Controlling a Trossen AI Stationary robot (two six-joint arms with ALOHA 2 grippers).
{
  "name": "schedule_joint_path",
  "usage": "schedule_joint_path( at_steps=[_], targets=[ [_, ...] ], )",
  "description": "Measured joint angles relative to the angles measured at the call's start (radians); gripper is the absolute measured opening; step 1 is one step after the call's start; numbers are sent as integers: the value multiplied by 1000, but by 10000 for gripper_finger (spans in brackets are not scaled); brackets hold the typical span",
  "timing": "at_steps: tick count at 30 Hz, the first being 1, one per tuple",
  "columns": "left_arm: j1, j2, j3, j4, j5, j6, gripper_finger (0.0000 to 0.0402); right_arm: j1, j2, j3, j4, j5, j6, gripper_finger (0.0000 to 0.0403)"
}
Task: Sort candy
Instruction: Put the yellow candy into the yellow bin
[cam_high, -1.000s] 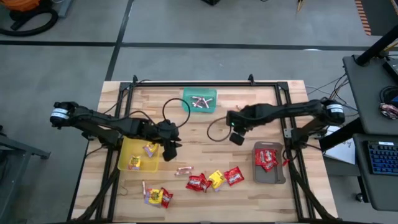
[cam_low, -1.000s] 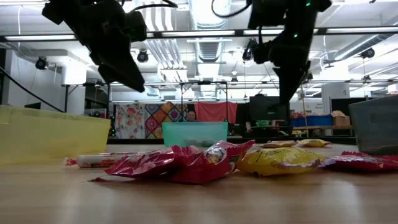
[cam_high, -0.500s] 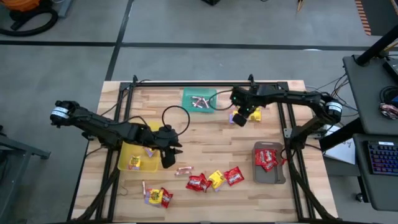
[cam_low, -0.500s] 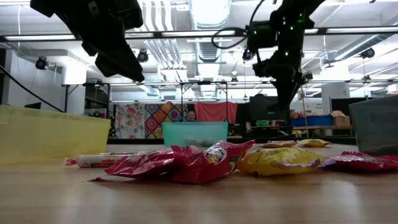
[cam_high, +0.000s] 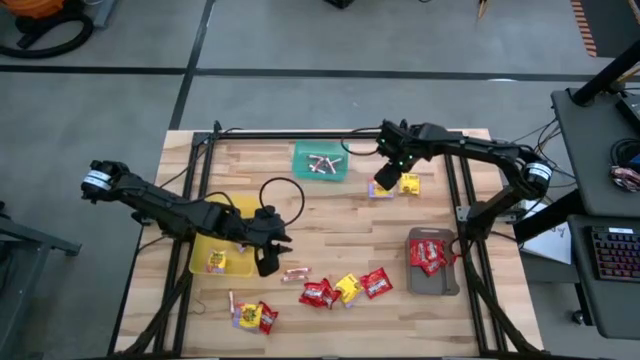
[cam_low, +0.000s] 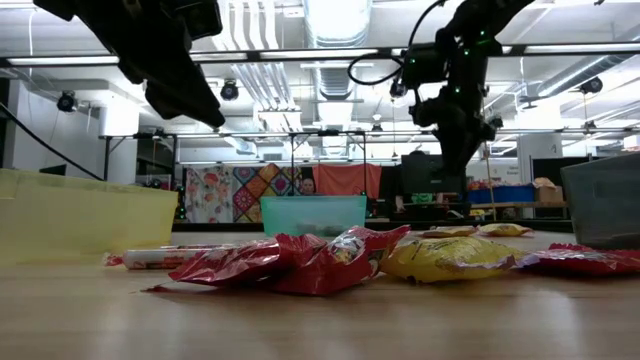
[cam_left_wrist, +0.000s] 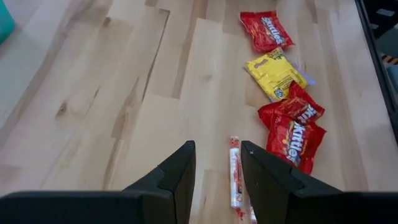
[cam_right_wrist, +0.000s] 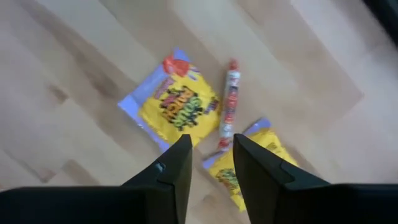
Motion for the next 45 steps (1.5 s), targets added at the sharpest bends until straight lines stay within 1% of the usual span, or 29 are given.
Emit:
schedule_joint_path(
  at_steps=[10,16,22,26,30,33,35,42,45],
  targets=[
    [-14,0,-20,-11,0,-13,112,-1,17,-1,-43,-46,40,161],
    [-14,0,-61,-9,0,-60,112,1,54,-5,-64,-61,42,173],
    [-14,0,-72,-6,-7,-78,112,1,96,-22,-54,-62,27,171],
    [-14,0,-72,-4,-46,-71,112,1,129,-37,13,-61,25,173],
    [-14,0,-72,-3,-55,-61,112,-1,166,-40,81,-41,3,171],
    [-14,0,-72,-3,-54,-61,112,-1,193,-40,107,28,-15,165],
    [-14,0,-72,-3,-54,-61,112,-5,208,-40,125,53,-24,160],
    [-14,0,-73,4,-52,-84,112,-20,222,-38,142,63,-46,146],
    [-13,0,-73,-4,-11,-133,112,-21,202,-37,130,63,-45,142]
  ],
)
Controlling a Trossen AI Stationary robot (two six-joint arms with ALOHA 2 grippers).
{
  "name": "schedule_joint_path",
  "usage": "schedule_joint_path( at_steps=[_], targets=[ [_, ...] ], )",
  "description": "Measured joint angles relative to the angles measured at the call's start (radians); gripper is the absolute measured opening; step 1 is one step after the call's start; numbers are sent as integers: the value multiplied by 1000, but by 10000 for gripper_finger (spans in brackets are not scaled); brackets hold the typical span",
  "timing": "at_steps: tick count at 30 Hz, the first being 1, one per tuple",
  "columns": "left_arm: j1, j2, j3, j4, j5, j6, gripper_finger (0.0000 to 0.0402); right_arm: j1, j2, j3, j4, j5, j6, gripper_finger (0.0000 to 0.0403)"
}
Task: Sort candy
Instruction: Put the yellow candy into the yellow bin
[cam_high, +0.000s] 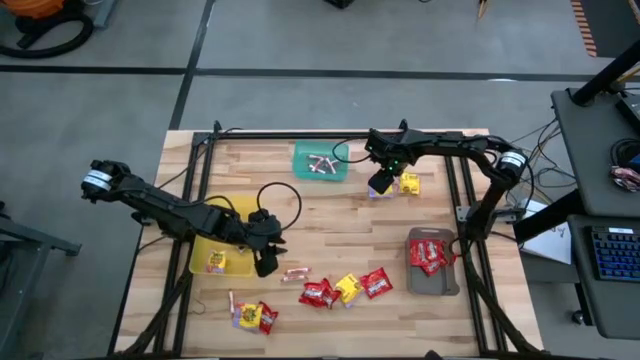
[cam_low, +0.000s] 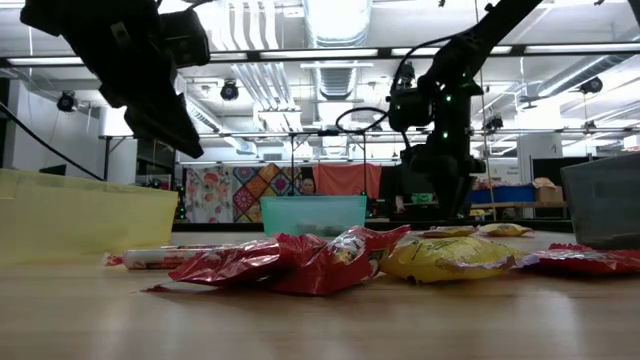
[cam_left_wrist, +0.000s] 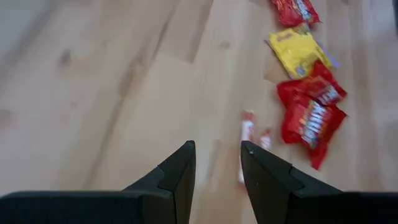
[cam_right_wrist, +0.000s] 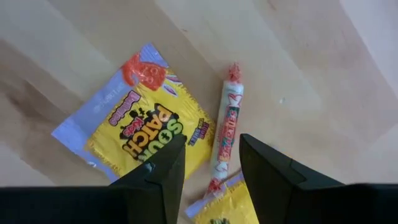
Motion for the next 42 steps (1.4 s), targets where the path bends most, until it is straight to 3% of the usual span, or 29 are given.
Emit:
schedule_joint_path(
  at_steps=[3,7,9,14,21,35,42],
  targets=[
    [-3,0,2,-7,40,-38,112,1,-28,0,-29,-17,-4,139],
    [-5,0,2,-7,42,-42,112,21,-71,-20,-39,-180,-23,140],
    [-5,0,2,-7,27,-31,112,42,-73,-32,-39,-194,-14,143],
    [-4,0,3,16,-34,27,112,97,-61,-58,34,-146,28,149],
    [-4,-1,3,46,-46,55,112,121,-55,-67,98,12,93,141],
    [-4,0,3,142,-246,174,112,130,-55,-182,286,7,203,123],
    [-4,0,3,212,-278,243,112,207,-55,-193,304,-1,272,123]
  ],
)
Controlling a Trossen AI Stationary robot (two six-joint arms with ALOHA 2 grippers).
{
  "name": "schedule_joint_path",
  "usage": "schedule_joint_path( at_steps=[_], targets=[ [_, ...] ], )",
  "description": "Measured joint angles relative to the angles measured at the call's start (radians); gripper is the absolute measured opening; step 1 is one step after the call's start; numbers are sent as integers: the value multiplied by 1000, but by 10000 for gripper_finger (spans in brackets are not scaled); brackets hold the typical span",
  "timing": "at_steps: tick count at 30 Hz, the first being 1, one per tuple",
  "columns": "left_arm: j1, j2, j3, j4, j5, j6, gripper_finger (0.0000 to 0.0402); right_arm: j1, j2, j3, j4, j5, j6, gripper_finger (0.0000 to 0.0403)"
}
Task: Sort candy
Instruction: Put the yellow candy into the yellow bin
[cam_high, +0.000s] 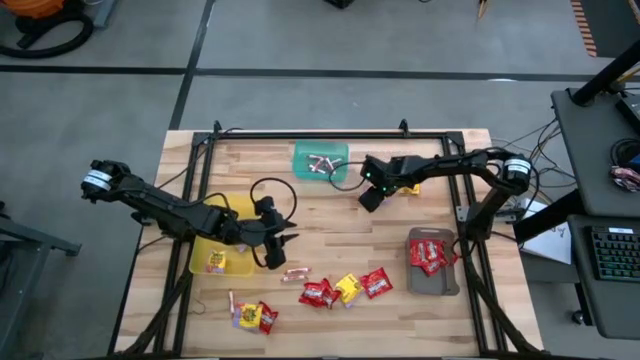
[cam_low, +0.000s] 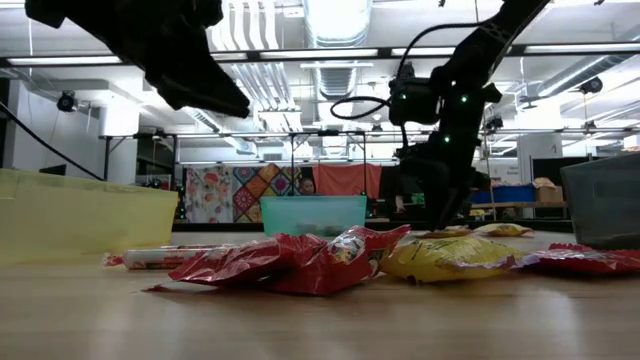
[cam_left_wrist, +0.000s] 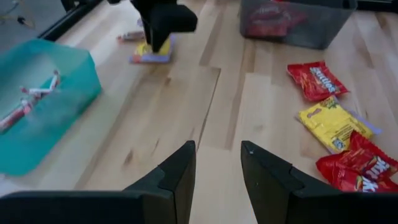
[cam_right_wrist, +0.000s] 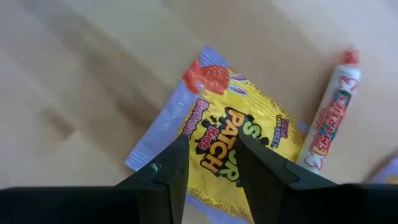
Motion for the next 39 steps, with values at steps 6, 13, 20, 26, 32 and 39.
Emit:
schedule_joint_path(
  at_steps=[6,13,20,26,32,39],
  targets=[
    [0,0,0,39,-1,23,112,110,0,-1,80,-25,52,123],
    [0,0,0,47,-1,22,112,188,-2,44,87,-32,39,123],
    [0,0,0,52,-1,15,112,149,-3,59,-15,193,41,123],
    [0,0,0,52,-2,18,112,96,29,18,-32,221,53,123],
    [0,0,0,51,-27,22,112,106,76,17,48,155,56,123],
    [0,0,0,52,-37,22,112,181,82,25,255,-60,58,123]
  ],
)
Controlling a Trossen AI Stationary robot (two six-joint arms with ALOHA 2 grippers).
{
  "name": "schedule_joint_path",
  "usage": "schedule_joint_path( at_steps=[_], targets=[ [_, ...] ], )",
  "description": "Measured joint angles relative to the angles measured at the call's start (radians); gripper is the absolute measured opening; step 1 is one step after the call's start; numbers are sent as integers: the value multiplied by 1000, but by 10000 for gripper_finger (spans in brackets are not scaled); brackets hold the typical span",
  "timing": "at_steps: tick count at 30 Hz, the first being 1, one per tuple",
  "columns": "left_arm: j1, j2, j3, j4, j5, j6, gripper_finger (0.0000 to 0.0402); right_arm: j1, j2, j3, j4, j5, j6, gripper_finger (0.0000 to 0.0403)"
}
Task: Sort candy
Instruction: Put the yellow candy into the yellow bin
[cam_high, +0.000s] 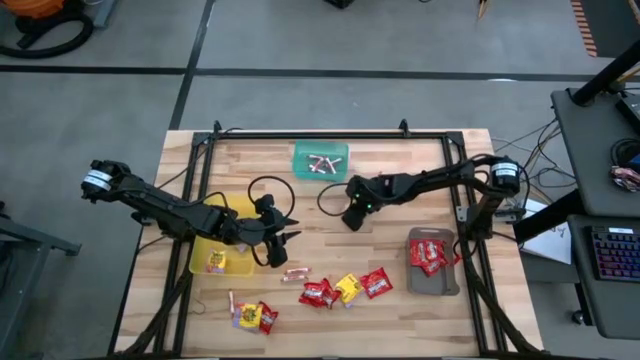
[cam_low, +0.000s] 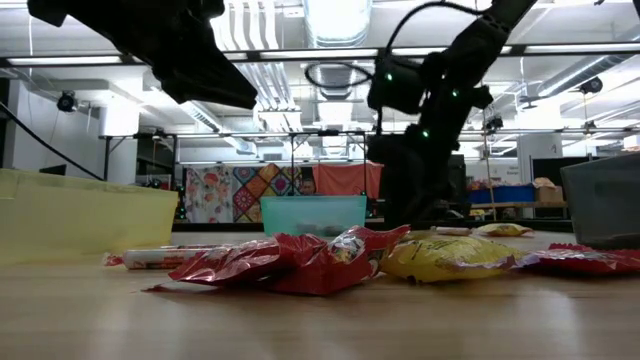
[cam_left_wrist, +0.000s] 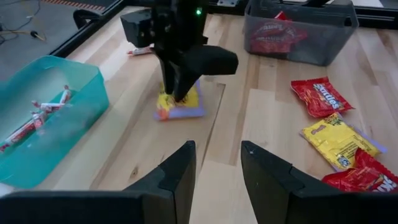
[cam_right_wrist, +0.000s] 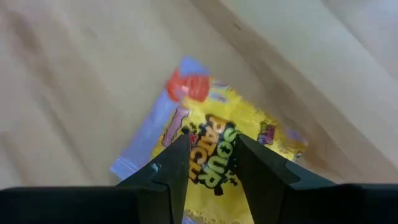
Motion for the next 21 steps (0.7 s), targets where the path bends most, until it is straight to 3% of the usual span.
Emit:
schedule_joint_path(
  at_steps=[9,21],
  targets=[
    [0,36,0,50,0,0,111,19,-24,71,-69,1,-86,123],
    [102,337,10,441,19,109,54,-38,-53,83,-291,7,-172,123]
  ],
)
